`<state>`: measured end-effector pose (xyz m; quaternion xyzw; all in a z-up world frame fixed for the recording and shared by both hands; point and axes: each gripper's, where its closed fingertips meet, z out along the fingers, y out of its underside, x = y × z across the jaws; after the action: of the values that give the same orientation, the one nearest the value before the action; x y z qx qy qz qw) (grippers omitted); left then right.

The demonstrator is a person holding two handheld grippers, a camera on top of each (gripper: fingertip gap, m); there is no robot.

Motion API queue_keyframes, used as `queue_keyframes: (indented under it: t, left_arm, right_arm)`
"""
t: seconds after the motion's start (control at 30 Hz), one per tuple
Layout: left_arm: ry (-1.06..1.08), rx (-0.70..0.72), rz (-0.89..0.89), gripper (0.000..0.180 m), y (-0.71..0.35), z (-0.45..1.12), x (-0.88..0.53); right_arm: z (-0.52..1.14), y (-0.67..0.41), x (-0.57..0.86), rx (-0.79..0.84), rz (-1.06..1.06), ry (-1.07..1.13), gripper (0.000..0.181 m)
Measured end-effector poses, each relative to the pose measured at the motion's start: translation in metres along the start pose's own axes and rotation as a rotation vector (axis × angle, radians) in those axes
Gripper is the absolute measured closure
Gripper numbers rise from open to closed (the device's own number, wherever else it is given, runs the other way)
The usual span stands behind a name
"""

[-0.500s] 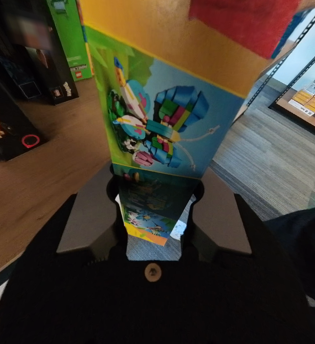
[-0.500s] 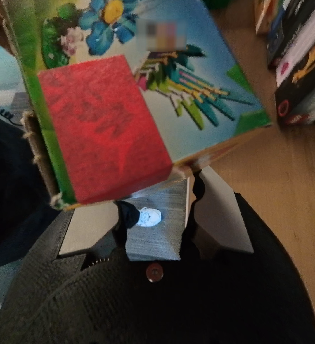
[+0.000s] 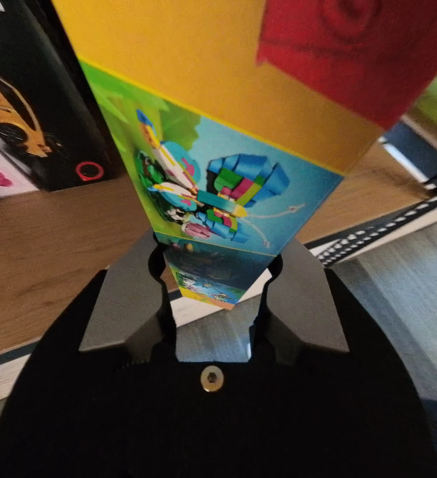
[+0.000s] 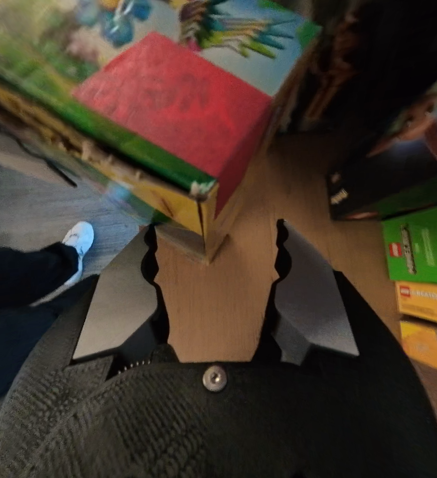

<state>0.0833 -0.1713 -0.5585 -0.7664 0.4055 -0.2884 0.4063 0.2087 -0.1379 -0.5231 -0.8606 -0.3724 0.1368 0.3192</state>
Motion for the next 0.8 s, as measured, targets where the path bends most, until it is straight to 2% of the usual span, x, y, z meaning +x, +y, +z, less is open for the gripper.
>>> queue_keyframes:
  t: [0.07,0.13,0.27,0.4,0.5,0.63,0.8]
  left_arm:
    - [-0.072,0.007,0.033,0.100,-0.003,0.007,0.000]
    - [-0.105,-0.001,-0.030,0.099,-0.005,0.013,0.004]
    - [-0.132,-0.033,-0.092,0.100,-0.008,0.023,0.021]
    - [0.051,-0.079,-0.047,0.107,0.001,0.013,0.057]
    - [0.135,-0.083,-0.079,0.125,0.020,-0.023,0.058]
    - [0.088,-0.114,-0.154,0.127,0.071,-0.102,0.023]
    - [-0.058,-0.220,-0.215,0.130,0.170,-0.242,-0.031]
  right_arm:
    - [-0.006,0.001,0.000,0.045,0.140,0.033,0.088]
    - [-0.019,0.003,-0.008,0.102,0.331,0.063,0.086]
    - [-0.048,-0.004,-0.043,0.291,0.669,0.117,0.067]
    - [-0.049,-0.024,-0.094,0.300,0.635,0.208,0.053]
    - [-0.045,-0.050,-0.108,0.367,0.649,0.324,0.044]
    - [-0.031,-0.056,-0.112,0.376,0.727,0.555,0.044]
    - [0.001,-0.039,-0.101,0.291,0.780,0.766,0.040]
